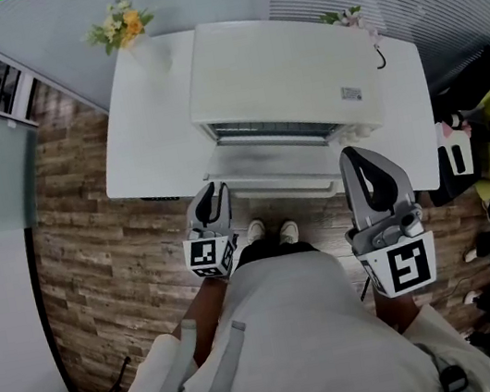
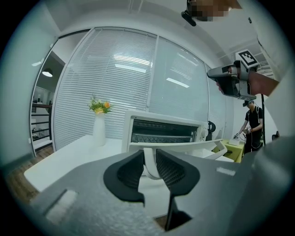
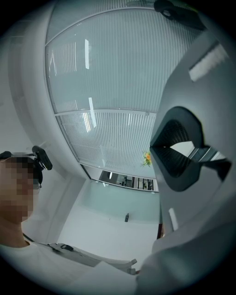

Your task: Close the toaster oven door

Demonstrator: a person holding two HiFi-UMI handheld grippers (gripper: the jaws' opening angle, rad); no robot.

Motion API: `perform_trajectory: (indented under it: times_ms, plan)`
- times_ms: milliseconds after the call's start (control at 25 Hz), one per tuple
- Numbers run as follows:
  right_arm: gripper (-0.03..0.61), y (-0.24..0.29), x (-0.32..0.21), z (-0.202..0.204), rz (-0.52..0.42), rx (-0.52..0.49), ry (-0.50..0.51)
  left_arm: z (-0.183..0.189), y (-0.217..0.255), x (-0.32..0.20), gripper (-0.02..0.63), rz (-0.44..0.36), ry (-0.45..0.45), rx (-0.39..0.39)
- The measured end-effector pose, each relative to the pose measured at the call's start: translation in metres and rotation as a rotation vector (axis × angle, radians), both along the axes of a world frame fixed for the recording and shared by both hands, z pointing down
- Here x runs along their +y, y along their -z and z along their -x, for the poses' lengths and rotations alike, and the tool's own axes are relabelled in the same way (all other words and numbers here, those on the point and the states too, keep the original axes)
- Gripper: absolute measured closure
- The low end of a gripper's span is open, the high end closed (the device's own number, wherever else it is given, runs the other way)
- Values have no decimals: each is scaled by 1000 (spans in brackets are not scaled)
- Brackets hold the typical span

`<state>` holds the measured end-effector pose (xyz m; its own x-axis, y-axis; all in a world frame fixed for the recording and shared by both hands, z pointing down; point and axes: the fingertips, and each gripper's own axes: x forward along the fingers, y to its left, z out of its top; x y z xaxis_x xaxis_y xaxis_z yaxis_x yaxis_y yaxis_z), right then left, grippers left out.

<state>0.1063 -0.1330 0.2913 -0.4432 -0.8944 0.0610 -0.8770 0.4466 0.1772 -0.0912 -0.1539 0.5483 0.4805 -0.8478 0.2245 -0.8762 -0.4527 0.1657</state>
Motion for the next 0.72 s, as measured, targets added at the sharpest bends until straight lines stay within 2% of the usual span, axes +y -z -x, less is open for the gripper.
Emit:
perform_trajectory:
  times_ms: [720]
  plan:
    - [574, 1, -8, -3, -4, -2, -5, -7, 26, -33, 518, -15, 15, -30]
